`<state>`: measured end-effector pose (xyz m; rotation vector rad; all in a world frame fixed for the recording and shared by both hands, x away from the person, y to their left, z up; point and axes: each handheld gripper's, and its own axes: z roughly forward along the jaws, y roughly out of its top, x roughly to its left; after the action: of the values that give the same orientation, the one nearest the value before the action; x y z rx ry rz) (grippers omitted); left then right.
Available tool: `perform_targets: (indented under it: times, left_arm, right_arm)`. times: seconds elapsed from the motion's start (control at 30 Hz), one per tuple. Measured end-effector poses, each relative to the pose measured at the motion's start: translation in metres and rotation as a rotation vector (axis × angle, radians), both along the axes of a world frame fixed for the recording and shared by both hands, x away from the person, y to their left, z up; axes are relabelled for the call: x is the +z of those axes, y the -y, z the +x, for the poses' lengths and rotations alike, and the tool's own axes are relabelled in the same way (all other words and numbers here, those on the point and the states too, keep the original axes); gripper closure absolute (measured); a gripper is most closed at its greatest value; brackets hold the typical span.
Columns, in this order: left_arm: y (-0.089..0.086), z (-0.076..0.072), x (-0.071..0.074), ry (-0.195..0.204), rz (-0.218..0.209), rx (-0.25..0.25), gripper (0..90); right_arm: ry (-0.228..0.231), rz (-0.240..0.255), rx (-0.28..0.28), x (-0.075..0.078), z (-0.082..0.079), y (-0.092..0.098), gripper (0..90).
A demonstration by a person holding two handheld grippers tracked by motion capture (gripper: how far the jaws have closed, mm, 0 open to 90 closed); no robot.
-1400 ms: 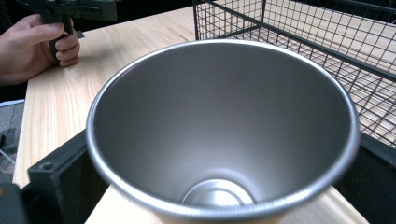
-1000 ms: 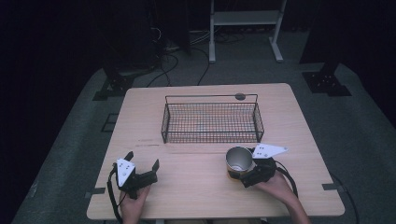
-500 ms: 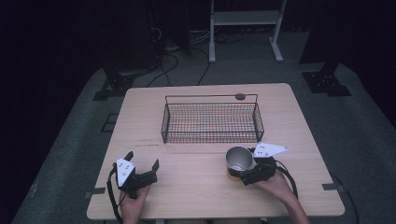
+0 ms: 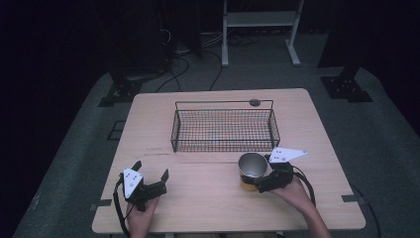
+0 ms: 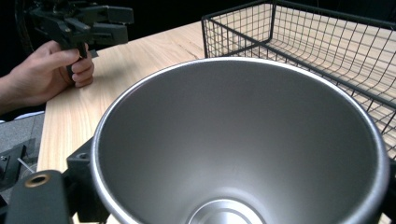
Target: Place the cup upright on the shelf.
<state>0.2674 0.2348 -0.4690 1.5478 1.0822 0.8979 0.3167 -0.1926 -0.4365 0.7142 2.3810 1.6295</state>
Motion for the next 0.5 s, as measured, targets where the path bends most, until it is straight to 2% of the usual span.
perform_targets:
  times: [0.27, 0.5]
  left_arm:
    - [0.0, 0.0, 0.0, 0.001, 0.001, 0.0, 0.0]
    - [0.0, 0.0, 0.0, 0.001, 0.002, 0.001, 0.0]
  right_arm:
    - [-0.013, 0.004, 0.018, 0.011, 0.006, 0.0, 11.9]
    - [-0.016, 0.03, 0.025, 0.022, 0.013, 0.001, 11.9]
